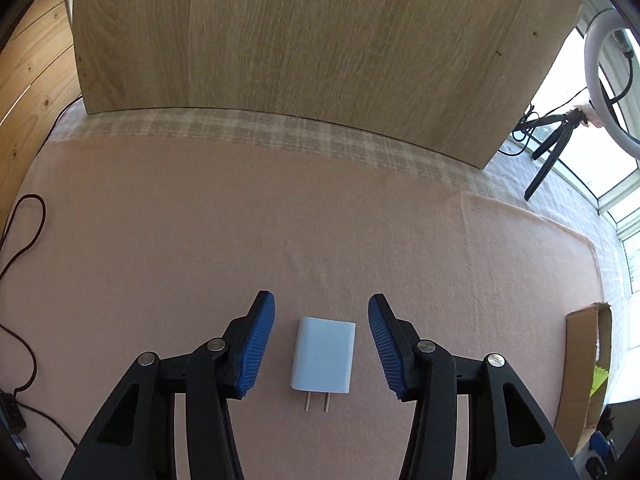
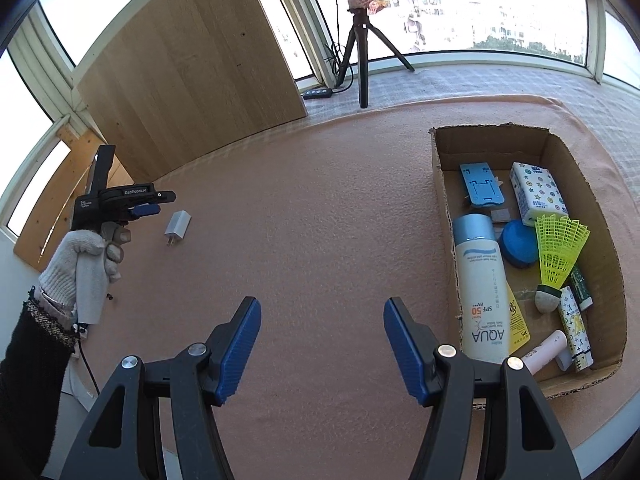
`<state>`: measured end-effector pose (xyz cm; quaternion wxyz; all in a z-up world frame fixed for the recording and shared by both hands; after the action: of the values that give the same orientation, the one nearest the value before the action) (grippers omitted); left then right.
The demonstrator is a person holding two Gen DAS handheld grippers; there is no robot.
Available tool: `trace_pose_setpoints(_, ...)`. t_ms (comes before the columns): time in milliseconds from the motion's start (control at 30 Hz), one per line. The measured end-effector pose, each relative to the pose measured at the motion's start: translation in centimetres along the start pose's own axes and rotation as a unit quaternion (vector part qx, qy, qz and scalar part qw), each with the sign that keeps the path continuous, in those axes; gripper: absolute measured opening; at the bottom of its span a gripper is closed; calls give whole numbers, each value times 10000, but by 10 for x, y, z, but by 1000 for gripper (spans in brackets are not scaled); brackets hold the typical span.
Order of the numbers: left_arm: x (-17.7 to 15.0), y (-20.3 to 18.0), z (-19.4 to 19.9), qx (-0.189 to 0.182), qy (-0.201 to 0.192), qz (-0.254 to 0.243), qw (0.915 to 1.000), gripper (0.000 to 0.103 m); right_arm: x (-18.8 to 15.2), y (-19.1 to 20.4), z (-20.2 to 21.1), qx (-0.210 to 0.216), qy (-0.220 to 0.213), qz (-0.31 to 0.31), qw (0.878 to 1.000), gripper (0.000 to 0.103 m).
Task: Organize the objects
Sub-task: 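Move the left gripper to the white charger plug and grasp it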
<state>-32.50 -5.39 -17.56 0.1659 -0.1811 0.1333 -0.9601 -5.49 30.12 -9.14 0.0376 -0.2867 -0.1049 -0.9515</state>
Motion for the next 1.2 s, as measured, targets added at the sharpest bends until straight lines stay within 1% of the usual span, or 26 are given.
trace_pose_setpoints(33, 2, 3, -4, -22, 59, 43, 10000, 45, -1, -2, 1, -26, 6, -32, 10000, 60)
trace_pose_setpoints(100, 5, 6, -14, -36, 146, 118, 9998, 42, -2, -6, 1, -71, 22, -88, 9999, 60)
trace_pose_setpoints(267, 3, 12, -27, -192, 294, 301, 9989, 41, -3, -9, 1, -132, 72, -121, 9998, 60)
trace_pose_setpoints(367, -4, 11, -29, -265, 338, 318, 9986, 34, 0, -8, -2, -106, 96, -91, 9999, 60)
trace_pose_setpoints(433, -8, 12, -29, -302, 320, 395, 9982, 28, 2, -6, -4, -82, 99, -55, 9999, 60)
trace_pose_setpoints(500, -14, 13, -28, -392, 312, 542, 9973, 25, 4, -4, -6, -51, 100, -18, 9999, 60)
trace_pose_setpoints(567, -24, 16, -27, -491, 318, 690, 9959, 25, 6, -2, -8, -4, 99, 15, 9999, 60)
trace_pose_setpoints(633, -36, 18, -27, -561, 371, 738, 9950, 25, 7, 1, -10, 39, 100, 49, 9999, 60)
trace_pose_setpoints(733, -53, 21, -21, -612, 286, 837, 9942, 25, 9, 5, -16, 103, 124, 86, 9998, 60)
trace_pose_setpoints(800, -66, 23, -17, -690, 307, 923, 9929, 25, 10, 7, -20, 161, 141, 102, 9997, 60)
trace_pose_setpoints(933, -91, 18, -6, -667, 413, 598, 9951, 25, 14, 17, -28, 280, 186, 216, 9992, 60)
trace_pose_setpoints(1000, -102, 18, 1, -680, 446, 533, 9953, 25, 16, 25, -33, 356, 202, 281, 9988, 60)
trace_pose_setpoints(1067, -108, 20, 12, -695, 336, 547, 9955, 27, 17, 33, -38, 452, 235, 338, 9981, 60)
trace_pose_setpoints(1133, -111, 26, 26, -761, 165, 596, 9952, 34, 18, 42, -43, 554, 272, 413, 9972, 60)
trace_pose_setpoints(1200, -114, 32, 33, -790, 92, 593, 9951, 37, 17, 52, -52, 675, 314, 454, 9962, 60)
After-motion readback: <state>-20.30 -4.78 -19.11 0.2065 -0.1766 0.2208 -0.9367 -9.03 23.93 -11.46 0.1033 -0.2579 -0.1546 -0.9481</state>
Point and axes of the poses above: each gripper's, at about its wrist camera, not at the fingertips, and z roughly against the way its jaws point, y to its left, x to its top, the point moved 5 cm from there along -z, roughly the way its jaws point, and after that the axes turned 14 degrees about z, right-handed, at the moved point
